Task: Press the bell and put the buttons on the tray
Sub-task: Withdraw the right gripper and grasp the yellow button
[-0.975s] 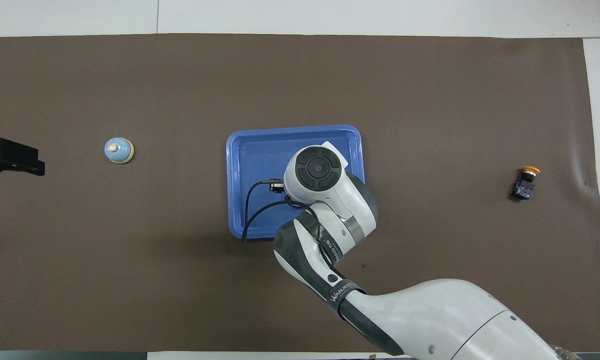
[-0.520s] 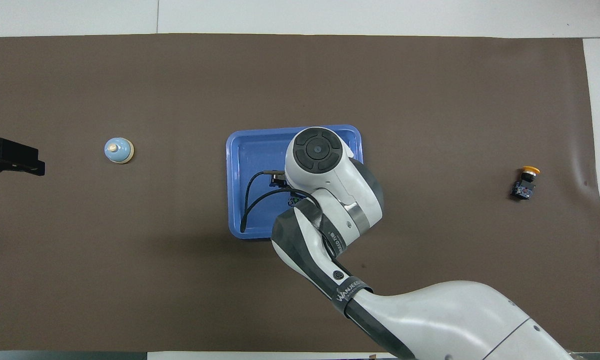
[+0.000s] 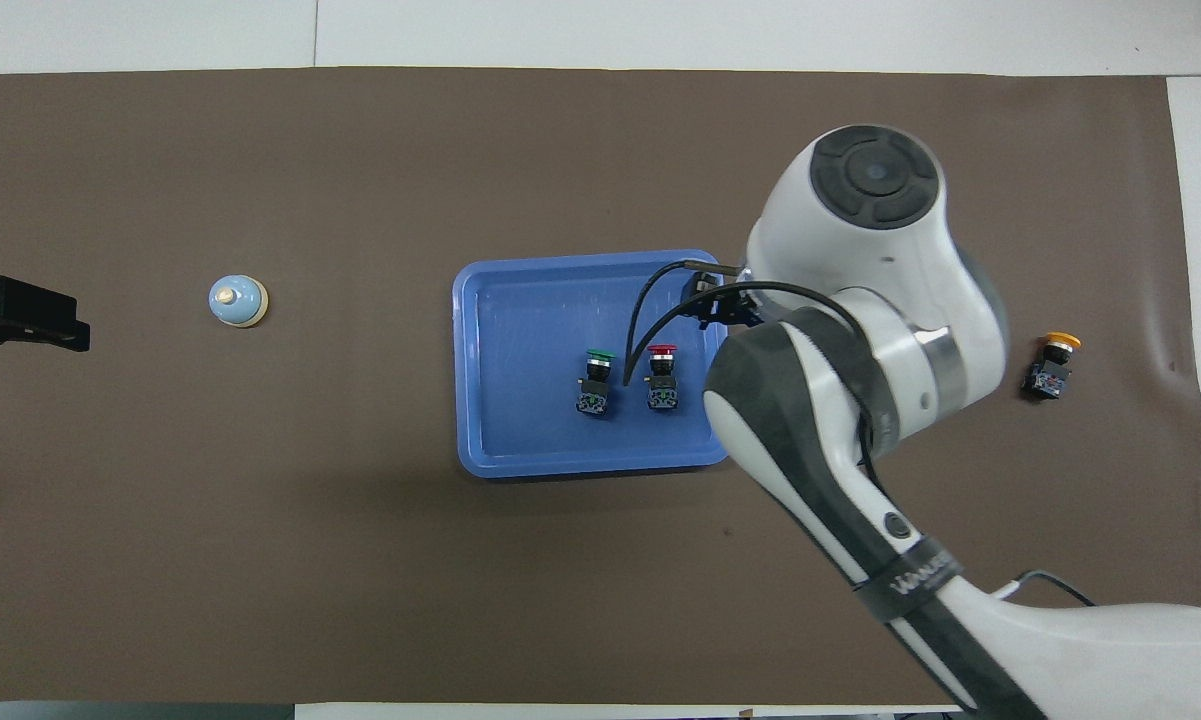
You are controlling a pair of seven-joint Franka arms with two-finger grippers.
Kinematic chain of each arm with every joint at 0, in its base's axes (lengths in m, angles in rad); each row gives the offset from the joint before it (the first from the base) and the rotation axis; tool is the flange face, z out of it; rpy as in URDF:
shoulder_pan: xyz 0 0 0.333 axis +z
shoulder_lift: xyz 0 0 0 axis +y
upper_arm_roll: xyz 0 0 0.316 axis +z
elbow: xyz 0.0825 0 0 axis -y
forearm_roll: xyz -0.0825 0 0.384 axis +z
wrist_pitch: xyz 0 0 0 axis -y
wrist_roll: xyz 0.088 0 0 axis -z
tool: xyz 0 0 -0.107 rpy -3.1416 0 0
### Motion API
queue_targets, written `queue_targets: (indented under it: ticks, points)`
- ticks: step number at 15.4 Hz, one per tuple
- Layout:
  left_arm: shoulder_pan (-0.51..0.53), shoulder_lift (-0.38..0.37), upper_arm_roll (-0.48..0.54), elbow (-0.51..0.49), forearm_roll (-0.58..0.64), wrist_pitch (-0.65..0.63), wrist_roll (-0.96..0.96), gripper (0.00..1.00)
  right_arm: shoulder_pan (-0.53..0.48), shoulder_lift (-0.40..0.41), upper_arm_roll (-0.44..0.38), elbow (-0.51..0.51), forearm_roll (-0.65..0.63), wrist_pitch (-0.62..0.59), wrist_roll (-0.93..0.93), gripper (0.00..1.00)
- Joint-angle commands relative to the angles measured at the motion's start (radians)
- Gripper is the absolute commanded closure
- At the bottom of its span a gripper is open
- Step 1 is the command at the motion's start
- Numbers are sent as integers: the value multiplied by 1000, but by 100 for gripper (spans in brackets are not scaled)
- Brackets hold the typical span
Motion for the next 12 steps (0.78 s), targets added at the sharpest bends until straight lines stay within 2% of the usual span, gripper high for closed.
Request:
queue_targets:
  ticks: [1, 4, 7, 10, 12]
  points:
    - [-15, -10, 12, -8, 1, -12, -13, 0, -119, -44, 11, -32, -13, -55, -119, 0]
    - [-15, -10, 12, -8, 1, -12, -13, 0, -229, -55, 9, -55, -44, -75, -169, 0]
    - [-15, -12, 12, -8, 1, -12, -13, 0, -335, -74, 9, -112, -76, -38, -279, 0]
    - [-15, -12, 12, -8, 1, -12, -13, 0, -412, -115, 9, -228, -130, 55, -298, 0]
    - [-15, -10, 12, -8, 1, -12, -13, 0, -461, -150, 9, -338, -141, 176, -314, 0]
